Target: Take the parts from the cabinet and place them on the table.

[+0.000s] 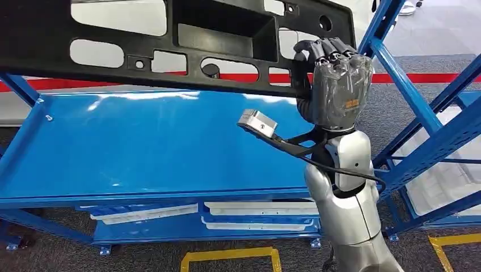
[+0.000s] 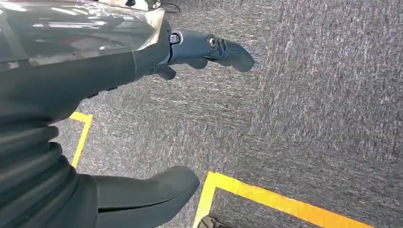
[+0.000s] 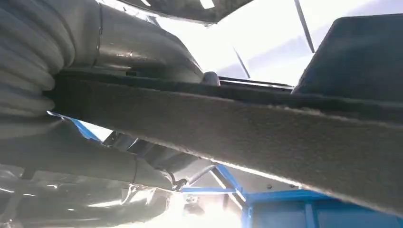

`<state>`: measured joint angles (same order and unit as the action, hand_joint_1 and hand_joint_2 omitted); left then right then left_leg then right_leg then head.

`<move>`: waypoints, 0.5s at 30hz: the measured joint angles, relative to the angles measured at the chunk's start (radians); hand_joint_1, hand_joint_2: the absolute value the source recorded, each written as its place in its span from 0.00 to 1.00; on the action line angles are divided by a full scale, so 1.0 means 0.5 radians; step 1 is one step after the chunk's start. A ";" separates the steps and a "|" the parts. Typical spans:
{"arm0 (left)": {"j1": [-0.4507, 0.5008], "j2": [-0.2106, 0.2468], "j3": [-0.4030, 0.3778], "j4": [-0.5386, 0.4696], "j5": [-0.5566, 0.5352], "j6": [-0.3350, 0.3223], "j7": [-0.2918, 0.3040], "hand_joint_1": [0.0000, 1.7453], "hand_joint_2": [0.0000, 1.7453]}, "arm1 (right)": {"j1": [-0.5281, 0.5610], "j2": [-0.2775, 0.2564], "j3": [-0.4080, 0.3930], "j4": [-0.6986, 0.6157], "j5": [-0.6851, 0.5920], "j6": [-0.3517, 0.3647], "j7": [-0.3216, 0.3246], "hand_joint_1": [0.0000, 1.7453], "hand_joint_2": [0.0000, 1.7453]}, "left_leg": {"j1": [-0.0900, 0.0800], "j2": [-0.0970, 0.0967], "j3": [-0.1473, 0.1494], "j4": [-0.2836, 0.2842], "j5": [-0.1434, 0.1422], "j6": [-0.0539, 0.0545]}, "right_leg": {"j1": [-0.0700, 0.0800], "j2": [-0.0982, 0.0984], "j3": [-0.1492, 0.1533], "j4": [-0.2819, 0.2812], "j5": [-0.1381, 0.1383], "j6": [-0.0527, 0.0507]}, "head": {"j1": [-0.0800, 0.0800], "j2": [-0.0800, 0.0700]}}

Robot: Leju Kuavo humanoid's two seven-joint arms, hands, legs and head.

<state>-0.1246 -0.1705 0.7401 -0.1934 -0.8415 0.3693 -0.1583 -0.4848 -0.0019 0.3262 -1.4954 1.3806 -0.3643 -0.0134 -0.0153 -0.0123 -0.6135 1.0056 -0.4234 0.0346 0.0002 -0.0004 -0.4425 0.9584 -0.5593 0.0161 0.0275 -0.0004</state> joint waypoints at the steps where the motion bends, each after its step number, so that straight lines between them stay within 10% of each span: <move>1: 0.000 0.000 0.000 0.000 0.000 0.000 0.000 0.00 1.00 | 0.000 -0.002 0.000 -0.001 0.000 0.000 0.000 1.00 1.00 | 0.000 0.000 0.000 0.000 0.000 0.000 | 0.000 0.000 0.000 0.000 0.000 0.000 | -0.001 0.000; 15: 0.002 0.001 -0.015 0.000 -0.068 0.046 0.126 0.00 1.00 | 0.057 -0.032 -0.036 -0.074 -0.267 0.049 -0.085 1.00 1.00 | -0.005 -0.003 -0.001 0.004 -0.002 0.001 | -0.006 -0.001 0.000 -0.002 0.000 0.001 | -0.001 0.000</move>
<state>-0.1236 -0.1701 0.7324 -0.1934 -0.8754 0.3921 -0.0954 -0.4564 -0.0179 0.3083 -1.5323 1.2471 -0.3399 -0.0561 -0.0178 -0.0139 -0.6139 1.0074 -0.4242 0.0353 -0.0030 -0.0009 -0.4426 0.9576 -0.5591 0.0167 0.0271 -0.0004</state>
